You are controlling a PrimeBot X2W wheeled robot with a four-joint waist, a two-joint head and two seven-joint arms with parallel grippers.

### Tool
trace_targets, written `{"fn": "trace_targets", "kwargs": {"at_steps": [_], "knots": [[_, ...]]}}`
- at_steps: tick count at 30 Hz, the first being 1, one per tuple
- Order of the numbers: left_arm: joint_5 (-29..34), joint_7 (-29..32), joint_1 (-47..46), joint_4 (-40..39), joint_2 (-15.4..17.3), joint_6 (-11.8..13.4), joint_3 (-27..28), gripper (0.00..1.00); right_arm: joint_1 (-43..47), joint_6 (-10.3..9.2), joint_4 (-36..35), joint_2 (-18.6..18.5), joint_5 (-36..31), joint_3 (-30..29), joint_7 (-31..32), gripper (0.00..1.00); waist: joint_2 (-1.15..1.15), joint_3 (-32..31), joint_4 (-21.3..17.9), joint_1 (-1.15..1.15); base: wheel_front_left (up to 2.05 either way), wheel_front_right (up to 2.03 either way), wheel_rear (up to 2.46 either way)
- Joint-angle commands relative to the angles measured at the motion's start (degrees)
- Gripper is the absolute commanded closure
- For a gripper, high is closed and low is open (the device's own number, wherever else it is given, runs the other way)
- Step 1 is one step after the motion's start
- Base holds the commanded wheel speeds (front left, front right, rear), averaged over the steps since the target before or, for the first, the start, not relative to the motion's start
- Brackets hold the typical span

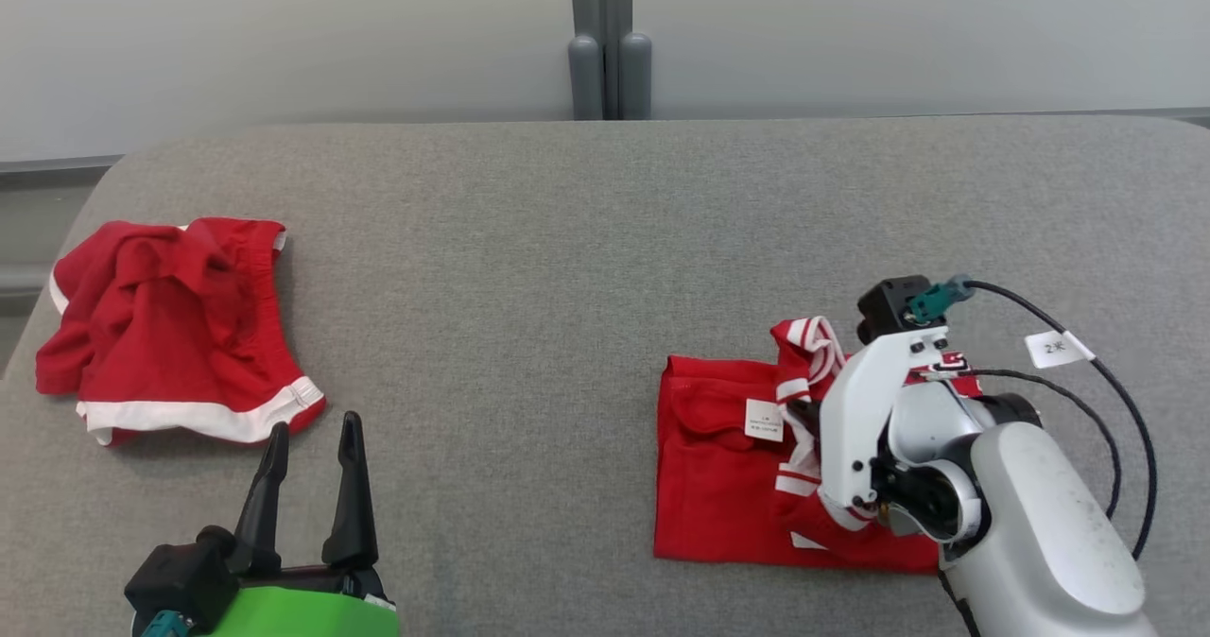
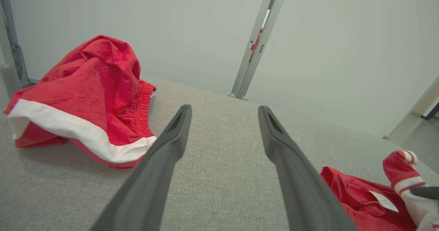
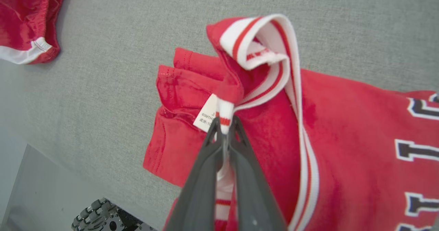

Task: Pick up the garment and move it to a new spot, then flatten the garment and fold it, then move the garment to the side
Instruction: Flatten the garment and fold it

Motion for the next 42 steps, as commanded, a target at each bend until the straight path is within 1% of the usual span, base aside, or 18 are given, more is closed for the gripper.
{"fn": "trace_targets", "kwargs": {"at_steps": [1,4,9,18,19,20,24,27,30,32,37,41,42], "knots": [[-0.6,0.0,0.2,0.2,0.1,-0.1,-0.3,0.0,-1.2,0.0,1.7,0.3,0.5,0.8,-1.1,1.0,0.0,0.0,1.2,0.0,0.0,0.0,0.0],[-0.4,0.0,-0.1,0.4,0.1,-0.1,-0.7,0.0,-3.2,0.01,6.1,1.3,0.6,2.3,-3.3,1.0,0.0,0.1,2.6,0.0,0.0,0.0,0.0],[-0.6,0.0,-0.1,0.6,0.1,-0.1,-1.7,0.0,-6.5,0.01,13.1,1.8,1.5,3.9,-6.6,1.0,0.0,0.5,4.3,0.0,0.0,0.0,0.0],[-1.0,0.0,-0.7,1.1,0.1,-0.1,-2.5,0.0,-11.2,0.01,22.8,1.9,7.7,10.7,-12.8,1.0,0.0,1.0,6.4,0.0,0.0,0.0,0.0],[-1.0,0.0,-0.7,1.2,0.1,-0.1,-2.5,0.0,-11.6,0.01,23.3,1.9,8.0,11.4,-13.3,0.64,0.0,1.0,6.5,0.0,0.0,0.0,0.0],[-1.0,0.0,-0.7,1.2,0.1,-0.1,-2.5,0.0,-11.9,0.01,23.9,1.9,8.6,11.9,-14.0,0.0,0.0,1.0,6.6,0.0,0.0,0.0,0.0],[-0.9,0.0,-0.4,1.2,0.1,-0.1,-2.0,0.0,-13.2,0.01,23.5,1.8,12.0,14.2,-16.9,0.0,0.0,0.8,6.3,0.0,0.0,0.0,0.0],[-0.9,0.0,0.1,1.2,0.1,-0.1,-1.6,0.0,-13.2,0.01,19.6,1.9,16.1,15.4,-20.3,0.0,0.0,0.3,5.5,0.0,0.0,0.0,0.0],[-0.7,0.0,0.3,1.0,0.1,-0.1,-1.3,0.0,-12.4,0.0,15.0,1.6,16.1,13.2,-26.6,0.0,0.0,-0.4,4.4,0.0,0.0,0.0,0.0],[-0.5,0.0,0.8,0.8,0.1,-0.1,-1.0,0.0,-10.3,0.0,12.0,0.6,14.1,11.1,-31.5,0.0,0.0,-0.9,3.6,0.0,0.0,0.0,0.0],[0.4,0.0,1.1,1.5,0.1,-0.1,0.2,0.0,-3.5,0.0,5.8,-2.9,5.1,6.0,-44.7,0.0,0.0,-2.1,1.3,0.0,0.0,0.0,0.0],[2.6,0.0,0.9,1.6,0.1,-0.1,1.4,0.0,3.3,0.0,3.9,-5.6,-4.3,1.8,-54.0,0.0,0.0,-2.7,-0.8,0.0,0.0,0.0,0.0],[3.3,0.0,0.8,1.5,0.1,-0.1,1.9,0.0,4.7,-0.01,3.9,-5.4,-5.6,0.7,-55.4,0.0,0.0,-2.9,-1.1,0.0,0.0,0.0,0.0]]}}
